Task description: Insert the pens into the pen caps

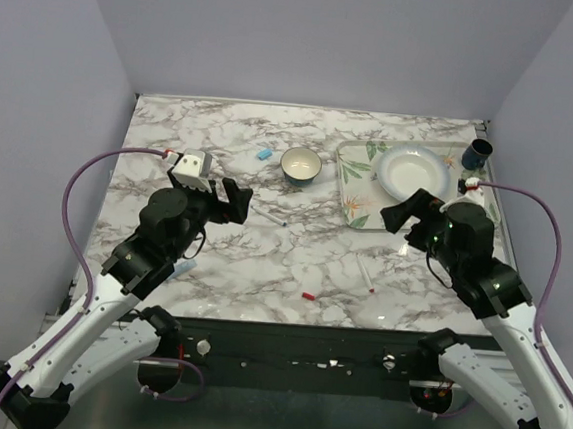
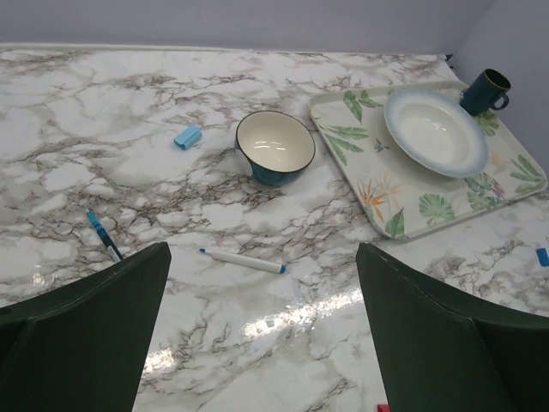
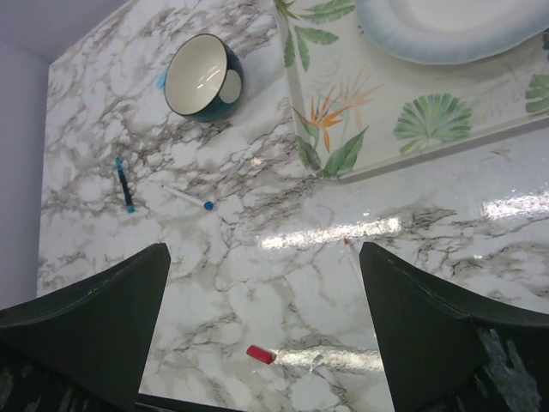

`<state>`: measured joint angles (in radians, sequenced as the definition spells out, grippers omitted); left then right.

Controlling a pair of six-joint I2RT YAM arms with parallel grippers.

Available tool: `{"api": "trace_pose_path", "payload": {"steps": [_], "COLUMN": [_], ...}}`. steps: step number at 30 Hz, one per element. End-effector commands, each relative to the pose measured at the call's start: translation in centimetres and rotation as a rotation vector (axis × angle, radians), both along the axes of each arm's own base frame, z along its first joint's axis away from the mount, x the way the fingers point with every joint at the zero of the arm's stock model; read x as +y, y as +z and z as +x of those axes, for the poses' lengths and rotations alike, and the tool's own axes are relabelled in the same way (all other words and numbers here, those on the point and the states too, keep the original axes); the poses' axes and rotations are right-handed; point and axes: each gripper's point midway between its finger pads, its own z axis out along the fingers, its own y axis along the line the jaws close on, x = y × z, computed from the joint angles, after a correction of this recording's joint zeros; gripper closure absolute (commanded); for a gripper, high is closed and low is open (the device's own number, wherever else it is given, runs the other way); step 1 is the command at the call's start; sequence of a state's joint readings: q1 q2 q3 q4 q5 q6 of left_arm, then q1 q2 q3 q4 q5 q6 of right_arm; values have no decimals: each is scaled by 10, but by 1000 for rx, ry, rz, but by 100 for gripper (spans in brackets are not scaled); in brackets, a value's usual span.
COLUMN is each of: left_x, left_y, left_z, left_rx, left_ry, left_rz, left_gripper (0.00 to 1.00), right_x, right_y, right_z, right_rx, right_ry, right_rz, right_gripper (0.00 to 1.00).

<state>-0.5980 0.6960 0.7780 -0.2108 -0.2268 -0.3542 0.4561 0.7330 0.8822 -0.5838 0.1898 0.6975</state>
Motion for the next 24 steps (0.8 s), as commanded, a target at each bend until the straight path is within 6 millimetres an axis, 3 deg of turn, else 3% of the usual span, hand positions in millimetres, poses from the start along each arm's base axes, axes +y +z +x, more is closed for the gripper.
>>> {"api": "trace_pose_path", "payload": {"steps": [1,6,8,9,11,15,16,18,21,24], "left_x": [-1,0,-2,-2,-5,-9,-7,-6,-5,-11], "left_y": [13,11,9,8,10,11,10,9,5,4], "left_z": [-2,-1,-1,-1,-1,-5,-4,-5,-3,-2], "left_rx": [-30,-35,-27,-22,-20,-21,-21,-26,-25,-9], "left_ry": [-8,-1,-2,-5,-15,-36,-26,-19,-2,-22], "left_rz": [-30,-33,-33,-30,-29,-41,-39,-33,-24,-20], "left_gripper": [1,1,1,1,1,1,1,1,1,1], "right_x": [-25,-52,-76,-80,-102,-114,-115,-108,-92,-101], "right_y": [-3,-17,-19,-28,-23,-41,-59,-77,-128,-160], "right_z": [6,25,32,39,44,56,59,64,64,57], "right_rx": [10,-32,-27,11,43,186,272,349,467,568], "right_ry": [-140,-198,-267,-267,-326,-251,-189,-88,159,226], "right_rz": [-43,-293,-455,-541,-715,-1010,-1100,-1101,-995,-932], "right_gripper": [0,1,3,4,5,4,4,4,6,12]}}
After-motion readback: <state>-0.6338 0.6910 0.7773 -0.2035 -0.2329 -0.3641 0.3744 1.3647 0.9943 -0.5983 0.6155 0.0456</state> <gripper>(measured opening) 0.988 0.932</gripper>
